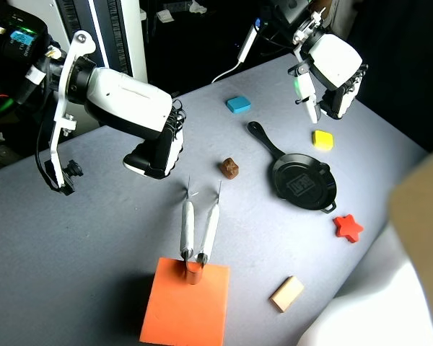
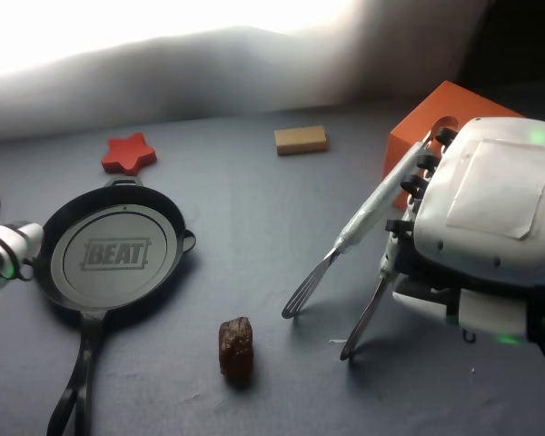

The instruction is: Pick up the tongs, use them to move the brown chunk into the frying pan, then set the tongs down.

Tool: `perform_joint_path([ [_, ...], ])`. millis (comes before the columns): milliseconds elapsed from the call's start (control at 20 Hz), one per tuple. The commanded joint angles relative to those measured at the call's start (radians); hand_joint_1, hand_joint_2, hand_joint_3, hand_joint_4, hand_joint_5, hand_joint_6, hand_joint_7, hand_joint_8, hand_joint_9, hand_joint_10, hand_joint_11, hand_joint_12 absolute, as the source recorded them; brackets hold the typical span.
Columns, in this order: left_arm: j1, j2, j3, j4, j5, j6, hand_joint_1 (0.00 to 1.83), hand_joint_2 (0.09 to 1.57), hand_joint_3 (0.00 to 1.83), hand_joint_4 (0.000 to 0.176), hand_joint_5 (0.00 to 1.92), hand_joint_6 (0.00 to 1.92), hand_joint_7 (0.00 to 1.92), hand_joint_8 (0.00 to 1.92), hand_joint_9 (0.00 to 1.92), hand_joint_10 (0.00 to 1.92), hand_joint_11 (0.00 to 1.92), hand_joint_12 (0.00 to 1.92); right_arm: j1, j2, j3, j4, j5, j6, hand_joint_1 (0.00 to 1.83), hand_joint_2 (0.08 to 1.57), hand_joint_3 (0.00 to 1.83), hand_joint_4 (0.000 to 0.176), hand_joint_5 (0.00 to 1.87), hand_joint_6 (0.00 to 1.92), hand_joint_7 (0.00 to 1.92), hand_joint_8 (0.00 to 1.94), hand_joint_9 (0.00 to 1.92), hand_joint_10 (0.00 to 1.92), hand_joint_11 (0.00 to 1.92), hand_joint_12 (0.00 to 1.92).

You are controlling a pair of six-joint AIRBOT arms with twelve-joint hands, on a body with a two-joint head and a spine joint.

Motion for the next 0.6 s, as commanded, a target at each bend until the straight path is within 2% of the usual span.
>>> perform_joint_path([
  [0,-0.011,0.002,-0.001,0.076,-0.083,0.016,0.31,1.21,0.15,0.045,0.13,0.07,0.18,0.06,0.22,0.1,0.0,0.78,0.002,0.009,-0.001,0.011,0.133,-0.004,0.6,1.04,0.3,0.0,0.06,0.42,0.23,0.2,0.08,0.54,0.0,1.12],
  [50,-0.012,-0.002,-0.005,0.076,-0.083,0.021,0.31,1.21,0.15,0.045,0.13,0.07,0.18,0.06,0.22,0.1,0.0,0.78,0.0,0.012,-0.001,0.037,0.143,-0.01,0.6,1.04,0.3,0.0,0.06,0.42,0.23,0.2,0.08,0.54,0.0,1.12],
  [100,-0.011,-0.005,-0.008,0.078,-0.083,0.021,0.31,1.26,0.05,0.048,0.15,0.02,0.2,0.02,0.24,0.04,0.0,0.76,-0.001,0.012,-0.001,0.076,0.152,-0.039,0.61,1.09,0.19,0.0,0.07,0.39,0.27,0.13,0.09,0.53,0.0,1.06],
  [150,-0.009,-0.012,-0.012,0.078,-0.083,0.021,0.3,1.28,0.01,0.043,0.16,0.0,0.19,0.0,0.25,0.01,0.0,0.76,-0.002,0.012,-0.002,0.128,0.164,-0.098,0.6,1.15,0.06,0.0,0.14,0.33,0.31,0.03,0.1,0.45,0.0,0.99],
  [200,0.001,-0.02,-0.018,0.08,-0.083,0.021,0.25,1.28,0.01,0.042,0.14,0.0,0.2,0.0,0.24,0.0,0.0,0.72,-0.008,0.012,-0.009,0.212,0.197,-0.203,0.61,1.16,0.01,0.0,0.15,0.23,0.31,0.0,0.12,0.35,0.0,0.88],
  [300,0.021,-0.026,-0.029,0.091,-0.083,0.019,0.28,1.28,0.0,0.039,0.14,0.0,0.19,0.0,0.24,0.0,0.0,0.7,-0.011,0.011,-0.02,0.325,0.229,-0.348,0.56,1.18,0.01,0.0,0.13,0.17,0.26,0.0,0.1,0.28,0.0,0.81],
  [400,0.038,-0.029,-0.039,0.099,-0.083,0.012,0.34,1.27,0.0,0.028,0.14,0.0,0.17,0.0,0.21,0.0,0.0,0.67,-0.011,0.011,-0.022,0.336,0.23,-0.359,0.55,1.18,0.0,0.0,0.12,0.11,0.21,0.0,0.1,0.2,0.0,0.71],
  [450,0.05,-0.032,-0.043,0.105,-0.083,0.008,0.32,1.27,0.0,0.02,0.14,0.0,0.16,0.0,0.21,0.0,0.0,0.66,-0.011,0.01,-0.022,0.336,0.23,-0.365,0.56,1.17,0.0,0.0,0.12,0.08,0.2,0.0,0.11,0.17,0.0,0.68],
  [550,0.078,-0.035,-0.05,0.121,-0.083,-0.012,0.26,1.28,0.0,0.03,0.13,0.01,0.15,0.0,0.19,0.0,0.0,0.61,-0.014,0.007,-0.021,0.336,0.239,-0.393,0.61,1.14,0.0,0.0,0.09,0.05,0.16,0.0,0.09,0.13,0.0,0.56],
])
